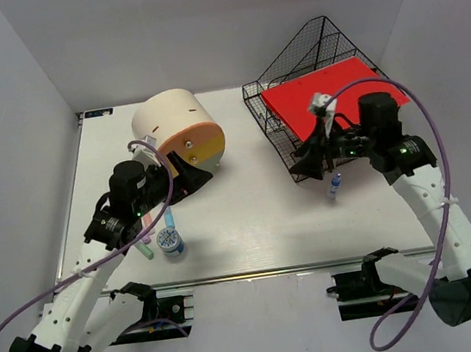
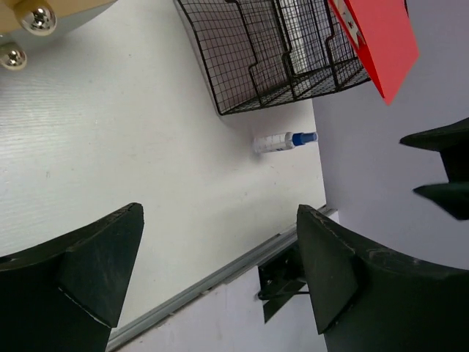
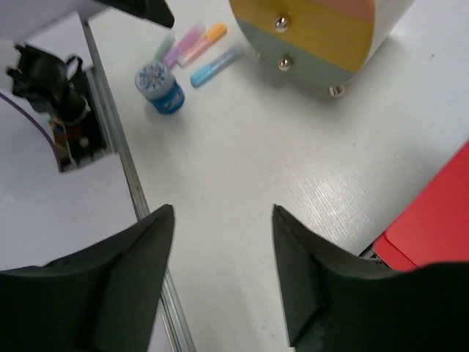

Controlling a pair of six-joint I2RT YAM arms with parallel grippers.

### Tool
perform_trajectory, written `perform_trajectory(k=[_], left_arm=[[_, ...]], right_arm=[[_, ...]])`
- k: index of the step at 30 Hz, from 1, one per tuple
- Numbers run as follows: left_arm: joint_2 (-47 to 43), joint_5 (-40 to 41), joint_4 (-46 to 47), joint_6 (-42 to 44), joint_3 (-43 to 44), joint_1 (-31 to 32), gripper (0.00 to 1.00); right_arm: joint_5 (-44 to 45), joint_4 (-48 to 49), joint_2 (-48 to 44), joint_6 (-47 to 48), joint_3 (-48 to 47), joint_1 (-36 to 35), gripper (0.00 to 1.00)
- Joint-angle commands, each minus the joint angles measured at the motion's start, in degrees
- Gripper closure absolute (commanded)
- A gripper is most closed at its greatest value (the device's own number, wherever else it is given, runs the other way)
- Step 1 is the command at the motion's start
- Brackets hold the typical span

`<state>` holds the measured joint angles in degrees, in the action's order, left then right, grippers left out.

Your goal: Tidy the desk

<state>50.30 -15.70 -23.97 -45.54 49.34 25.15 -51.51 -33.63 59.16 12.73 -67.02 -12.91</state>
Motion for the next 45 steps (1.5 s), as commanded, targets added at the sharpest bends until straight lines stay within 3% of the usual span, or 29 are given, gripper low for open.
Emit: perform_trajectory(k=[1, 3, 7, 10, 13, 14, 19, 22, 25, 29, 33, 37, 45], left_arm=[[0.58, 4.01, 0.14, -1.04, 1.64, 1.40, 0.05], [0.67, 5.85, 0.85, -1.57, 1.20, 2.80, 0.05], [1.90, 9.46, 1.29, -1.83, 1.81, 4.29, 0.05], [3.66, 13.15, 1.64, -2.27, 1.90, 6.66, 0.06], [5.15, 19.18, 2.25, -2.97, 1.90, 8.77, 0.09], [5.50, 21.05, 2.34, -2.89, 2.16, 9.30, 0.12], [8.40, 34.21, 1.12, -1.23, 5.23, 11.67, 0.31], [10.68, 38.45, 0.59, 1.67, 8.66, 12.21, 0.56], [14.02, 40.22, -2.39, 3.96, 13.84, 13.26, 0.69], [21.05, 41.72, -7.58, 4.41, 20.44, 13.26, 0.66], [24.57, 44.17, -12.23, 4.14, 24.83, 13.79, 0.45], [28.26, 46.64, -16.28, 4.41, 28.70, 13.79, 0.38], [32.66, 52.78, -16.99, 5.28, 30.73, 13.79, 0.38]], right_arm=[[12.11, -3.90, 0.52, 6.42, -4.78, -6.50, 0.36], [16.50, -4.25, 0.87, 8.18, -5.57, -8.97, 0.30], [20.39, -0.75, 0.52, 8.45, -4.26, -12.13, 0.29], [20.31, 1.80, 1.92, 7.49, -2.94, -14.59, 0.47], [19.60, 2.60, 4.73, 7.22, -3.11, -16.45, 0.92], [19.69, 2.95, 5.70, 6.96, -3.29, -16.71, 1.00], [20.22, 8.66, 4.66, 5.46, 1.35, -17.94, 1.00], [20.92, 11.21, 2.90, 5.37, 3.47, -18.03, 1.00], [21.27, 12.27, 2.02, 5.11, 4.01, -17.94, 1.00], [22.41, 13.50, 1.93, 4.67, 4.18, -17.94, 1.00], [22.41, 13.50, 1.93, 4.32, 3.39, -17.94, 0.87], [22.94, 14.11, 0.96, 4.06, 3.30, -17.85, 0.85], [23.29, 14.47, 0.35, 3.53, 3.74, -17.86, 0.84]])
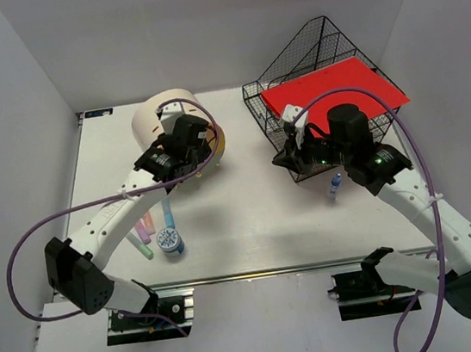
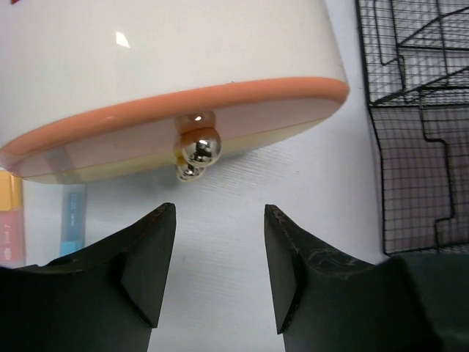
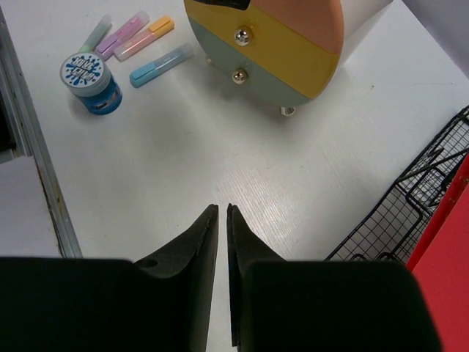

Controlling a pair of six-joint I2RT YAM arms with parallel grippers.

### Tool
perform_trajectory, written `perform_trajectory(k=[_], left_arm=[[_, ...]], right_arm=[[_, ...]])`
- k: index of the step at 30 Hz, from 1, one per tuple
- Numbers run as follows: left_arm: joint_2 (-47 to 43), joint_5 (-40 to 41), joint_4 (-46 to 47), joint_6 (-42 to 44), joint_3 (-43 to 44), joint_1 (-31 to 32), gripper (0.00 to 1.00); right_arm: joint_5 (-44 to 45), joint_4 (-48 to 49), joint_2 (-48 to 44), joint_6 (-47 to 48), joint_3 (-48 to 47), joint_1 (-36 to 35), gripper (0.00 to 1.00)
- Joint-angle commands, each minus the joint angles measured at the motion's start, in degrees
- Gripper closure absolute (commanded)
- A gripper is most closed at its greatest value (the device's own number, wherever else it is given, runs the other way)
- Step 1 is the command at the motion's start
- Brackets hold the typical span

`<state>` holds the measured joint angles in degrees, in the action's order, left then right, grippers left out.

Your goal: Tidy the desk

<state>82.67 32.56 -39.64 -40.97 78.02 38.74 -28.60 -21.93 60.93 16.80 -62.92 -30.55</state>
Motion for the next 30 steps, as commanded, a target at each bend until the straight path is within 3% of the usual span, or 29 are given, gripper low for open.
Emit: perform_trajectory(k=[1, 26, 30], left_arm=[[0.82, 4.79, -1.06, 0.98, 2.05, 0.19, 0.38], [10.84, 13.85, -2.90, 0.54, 7.41, -0.33, 0.49], [10.05, 14.90, -2.03, 0.63, 6.62, -0.33, 0.54]], right_arm=[[0.47, 2.77, -1.42, -0.54, -0.19, -0.13, 0.84], [3.11, 2.86, -4.85, -0.71, 1.21, 0.13, 0.84], [3.46, 2.51, -5.03, -0.71, 1.39, -0.04, 0.84]])
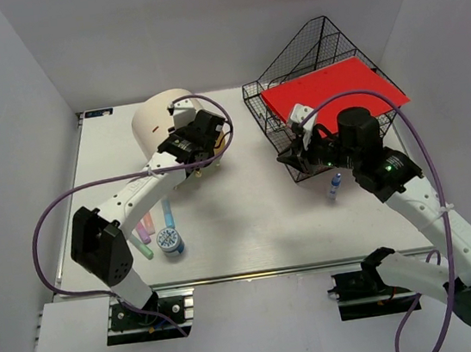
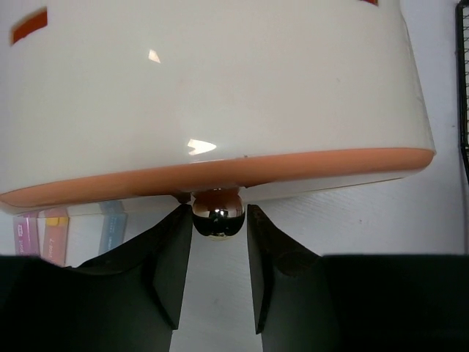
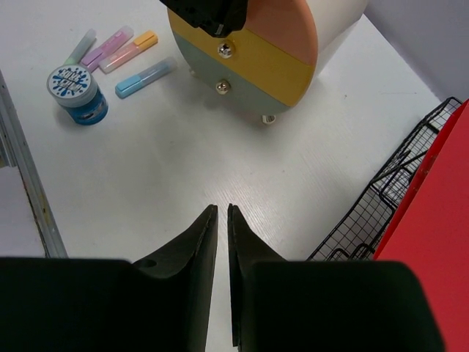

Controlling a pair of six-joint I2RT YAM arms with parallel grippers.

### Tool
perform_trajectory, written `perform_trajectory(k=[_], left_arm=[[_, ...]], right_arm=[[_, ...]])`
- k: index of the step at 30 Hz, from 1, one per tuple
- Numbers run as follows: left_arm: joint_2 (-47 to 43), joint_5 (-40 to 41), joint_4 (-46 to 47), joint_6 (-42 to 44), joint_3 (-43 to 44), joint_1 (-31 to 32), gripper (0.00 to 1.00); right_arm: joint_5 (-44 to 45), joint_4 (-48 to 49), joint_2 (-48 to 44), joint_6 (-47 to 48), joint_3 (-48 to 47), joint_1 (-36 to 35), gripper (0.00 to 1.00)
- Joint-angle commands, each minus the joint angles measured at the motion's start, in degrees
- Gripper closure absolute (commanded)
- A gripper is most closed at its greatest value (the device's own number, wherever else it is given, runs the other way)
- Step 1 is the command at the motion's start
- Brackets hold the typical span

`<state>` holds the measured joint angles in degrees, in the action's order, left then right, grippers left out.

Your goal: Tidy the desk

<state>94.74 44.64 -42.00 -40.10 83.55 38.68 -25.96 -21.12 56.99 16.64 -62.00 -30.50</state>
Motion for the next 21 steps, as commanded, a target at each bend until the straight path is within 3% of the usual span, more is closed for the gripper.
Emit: perform_trajectory(k=[1, 12, 21], left_arm=[[-2.01, 2.91, 0.51, -0.07, 1.18, -0.27, 0.55], [-4.56, -3.85, 4.37, 1.25, -0.75, 0.87, 0.91], [-10.62, -13.26, 5.44, 0.11, -6.55, 2.90, 0.96]], right_arm=[[0.82, 1.70, -1.09, -0.56, 0.56, 0.00, 0.84], [1.52, 1.35, -1.53, -0.56, 0.65, 0.00, 0.84], [1.70, 1.17, -1.53, -0.47, 0.56, 0.00, 0.84]])
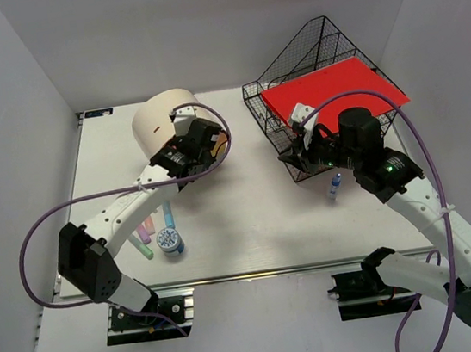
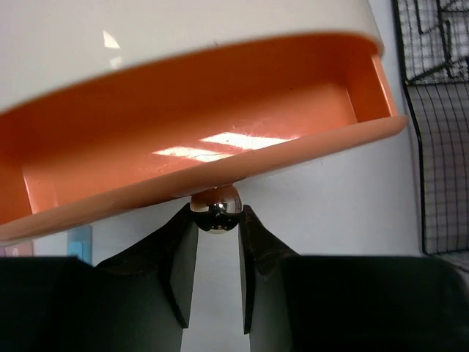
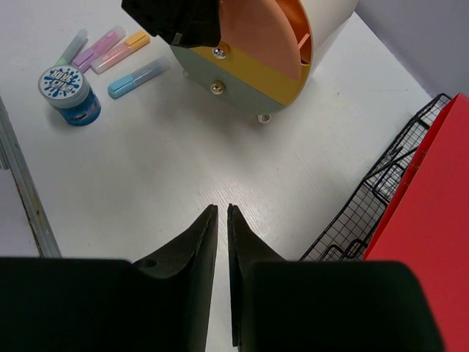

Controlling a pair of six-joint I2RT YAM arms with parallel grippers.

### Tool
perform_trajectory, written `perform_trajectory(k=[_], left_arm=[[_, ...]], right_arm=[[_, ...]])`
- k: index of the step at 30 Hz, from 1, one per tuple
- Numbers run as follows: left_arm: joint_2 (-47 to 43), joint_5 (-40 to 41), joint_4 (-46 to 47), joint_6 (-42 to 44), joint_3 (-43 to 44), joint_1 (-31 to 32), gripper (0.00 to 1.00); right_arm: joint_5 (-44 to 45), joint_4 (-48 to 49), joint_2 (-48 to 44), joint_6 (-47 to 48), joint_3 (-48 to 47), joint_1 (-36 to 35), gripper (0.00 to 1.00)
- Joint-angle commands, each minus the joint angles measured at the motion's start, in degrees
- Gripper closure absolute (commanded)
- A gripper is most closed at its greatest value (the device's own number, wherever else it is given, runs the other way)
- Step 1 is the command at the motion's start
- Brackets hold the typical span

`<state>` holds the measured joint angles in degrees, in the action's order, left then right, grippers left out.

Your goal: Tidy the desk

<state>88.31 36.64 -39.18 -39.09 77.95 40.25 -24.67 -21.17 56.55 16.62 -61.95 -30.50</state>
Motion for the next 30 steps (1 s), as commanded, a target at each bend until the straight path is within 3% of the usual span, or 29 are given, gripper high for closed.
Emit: perform_trajectory(k=[1, 22, 24, 25, 27, 28, 30], left_arm=[[-4.81, -5.53, 2.44, -1.07, -1.40, 1.84, 0.96], [-8.42, -9.05, -0.55, -2.66, -5.35, 5.19, 0.91], [-9.12, -8.26, -0.37, -3.18, -6.14, 5.19, 0.82], [-9.30, -7.38, -0.46, -3.36, -6.23, 5.19, 0.69], [-10.09, -6.59, -0.81, -3.89, -6.15, 5.19, 0.59], [-10.44, -6.32, -0.81, -3.97, -6.15, 5.19, 0.47], [-11.40, -5.62, -0.46, -4.06, -5.97, 5.19, 0.41]], right_arm=[[0.41, 1.30, -1.01, -0.45, 0.60, -0.26, 0.84], [0.23, 0.95, -1.01, -0.54, 0.43, 0.09, 0.84], [0.32, 0.87, -1.09, -0.45, 0.52, 0.00, 0.84], [0.41, 0.87, -1.10, -0.45, 0.60, 0.00, 0.84], [0.58, 0.95, -1.27, -0.36, 0.78, 0.18, 0.84], [0.58, 1.04, -1.27, -0.36, 0.87, -0.08, 0.84], [0.67, 1.04, -1.45, -0.27, 0.96, 0.01, 0.84]])
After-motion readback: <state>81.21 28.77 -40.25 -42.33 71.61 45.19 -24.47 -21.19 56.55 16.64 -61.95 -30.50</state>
